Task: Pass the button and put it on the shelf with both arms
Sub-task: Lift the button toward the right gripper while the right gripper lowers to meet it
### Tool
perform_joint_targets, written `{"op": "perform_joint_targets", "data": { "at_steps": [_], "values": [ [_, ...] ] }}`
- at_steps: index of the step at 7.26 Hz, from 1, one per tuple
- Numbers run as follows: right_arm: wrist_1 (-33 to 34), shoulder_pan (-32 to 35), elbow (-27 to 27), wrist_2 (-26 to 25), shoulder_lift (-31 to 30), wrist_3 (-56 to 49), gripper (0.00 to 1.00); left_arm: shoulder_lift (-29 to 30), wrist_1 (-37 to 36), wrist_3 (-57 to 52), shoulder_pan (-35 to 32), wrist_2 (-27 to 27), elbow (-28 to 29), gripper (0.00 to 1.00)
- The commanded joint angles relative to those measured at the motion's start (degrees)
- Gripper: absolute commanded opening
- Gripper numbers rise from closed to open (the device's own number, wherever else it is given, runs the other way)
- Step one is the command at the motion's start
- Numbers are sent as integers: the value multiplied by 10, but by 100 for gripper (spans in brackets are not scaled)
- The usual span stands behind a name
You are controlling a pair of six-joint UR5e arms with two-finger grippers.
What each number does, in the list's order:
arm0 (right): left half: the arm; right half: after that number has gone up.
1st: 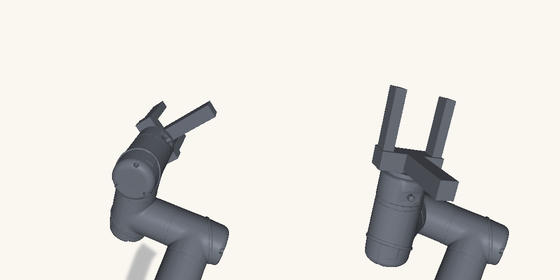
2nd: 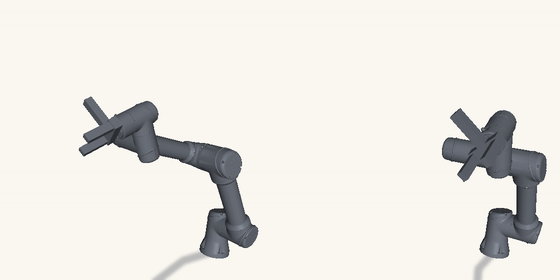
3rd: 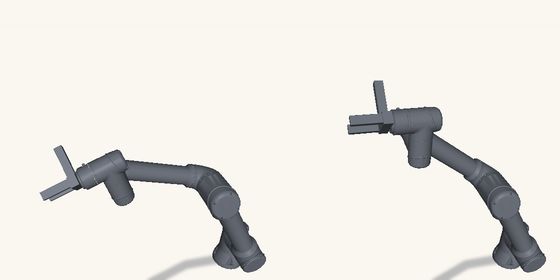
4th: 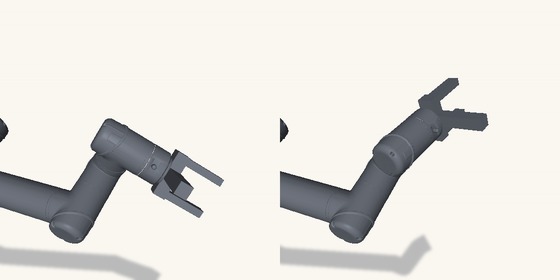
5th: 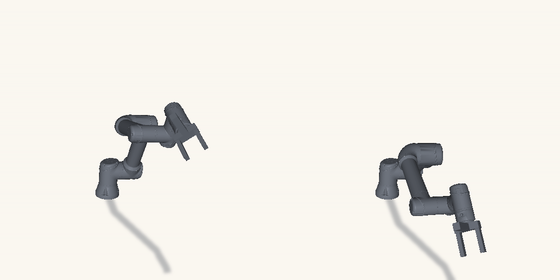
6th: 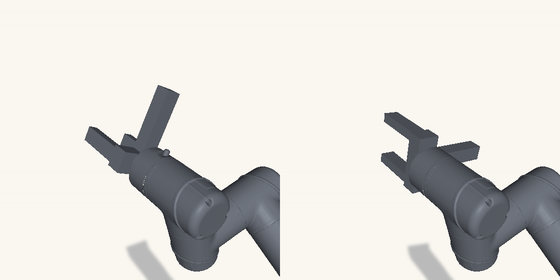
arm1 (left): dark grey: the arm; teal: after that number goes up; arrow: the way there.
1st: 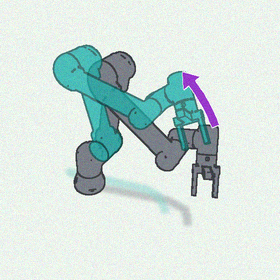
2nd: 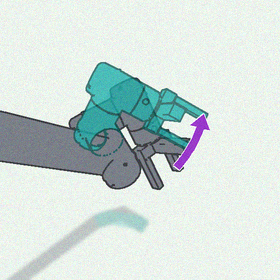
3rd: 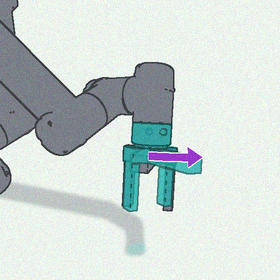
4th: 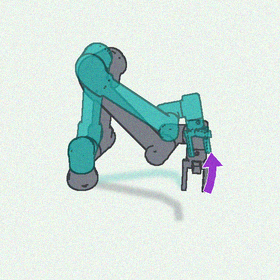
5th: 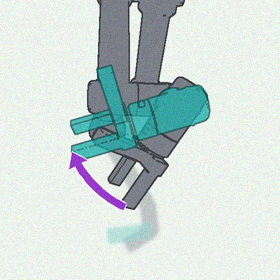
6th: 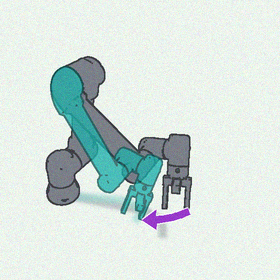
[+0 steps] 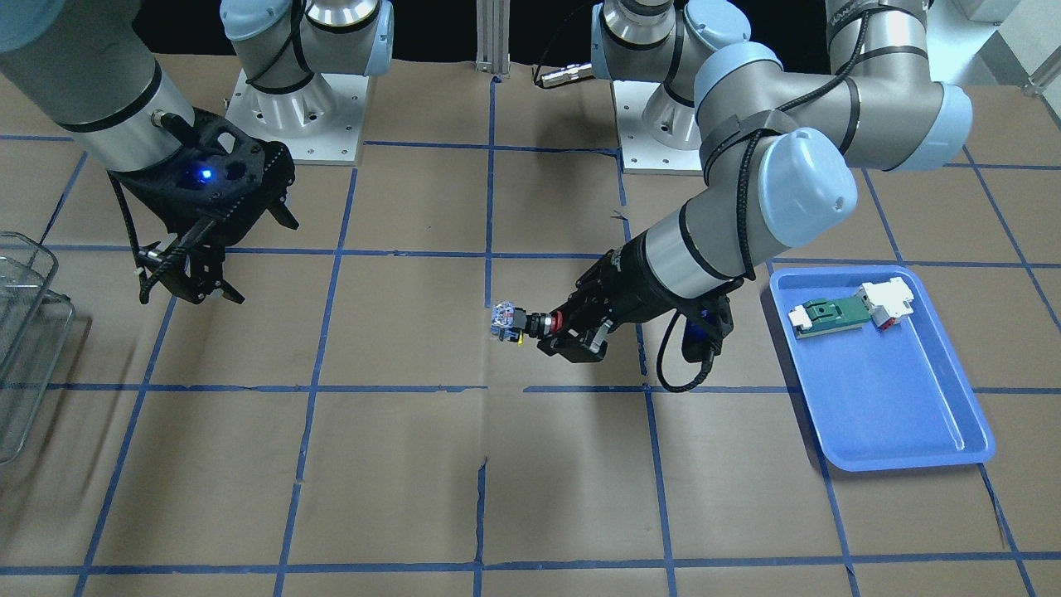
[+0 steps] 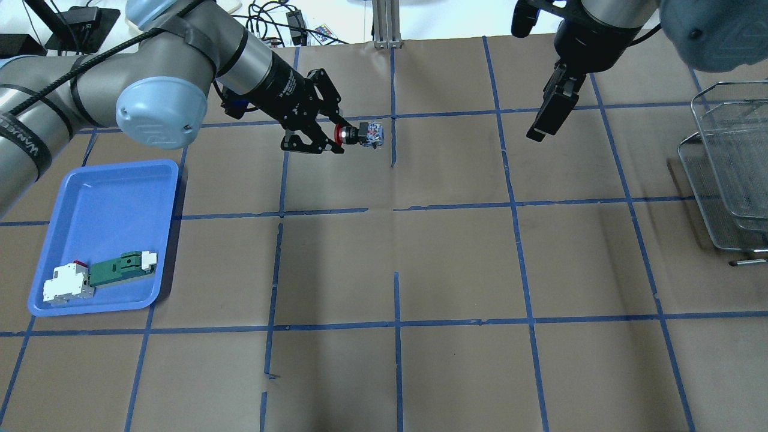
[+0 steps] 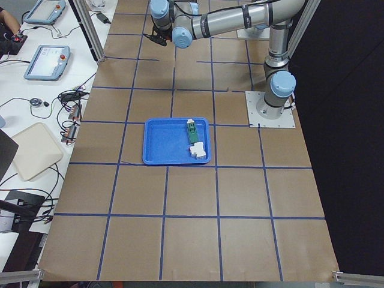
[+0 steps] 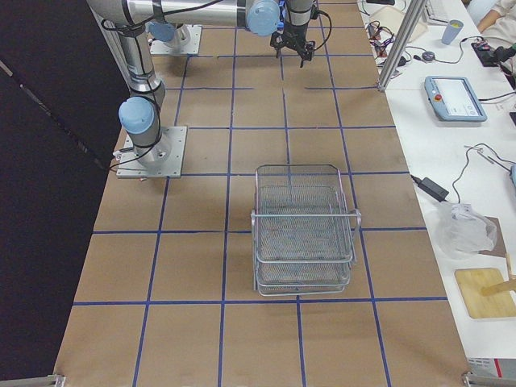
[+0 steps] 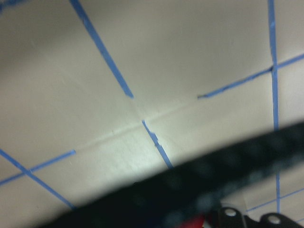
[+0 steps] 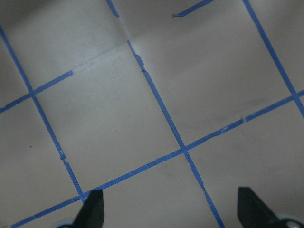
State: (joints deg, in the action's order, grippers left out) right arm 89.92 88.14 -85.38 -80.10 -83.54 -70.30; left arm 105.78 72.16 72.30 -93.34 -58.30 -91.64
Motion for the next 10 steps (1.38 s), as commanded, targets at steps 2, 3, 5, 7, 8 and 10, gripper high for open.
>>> {"op": "perform_joint_targets", "data": {
  "at_steps": [2,3,5,7,8,10],
  "values": [
    [-9,-2,-6,84,0,-206,100,2,-2,96,-59,30,31,0],
    [6,0,-8,115,-2,-212,100,1,-2,98,-71,30,33,0],
    [23,11,-18,121,-5,-203,100,-1,-4,110,-94,31,33,0],
    [57,11,-56,158,-25,-194,100,-11,-3,116,-108,31,33,0],
    [107,11,-68,158,-27,-182,100,-19,-3,117,-111,31,33,0],
    [108,12,-78,159,-28,-182,100,-20,-3,117,-113,30,32,0]
  ]
}}
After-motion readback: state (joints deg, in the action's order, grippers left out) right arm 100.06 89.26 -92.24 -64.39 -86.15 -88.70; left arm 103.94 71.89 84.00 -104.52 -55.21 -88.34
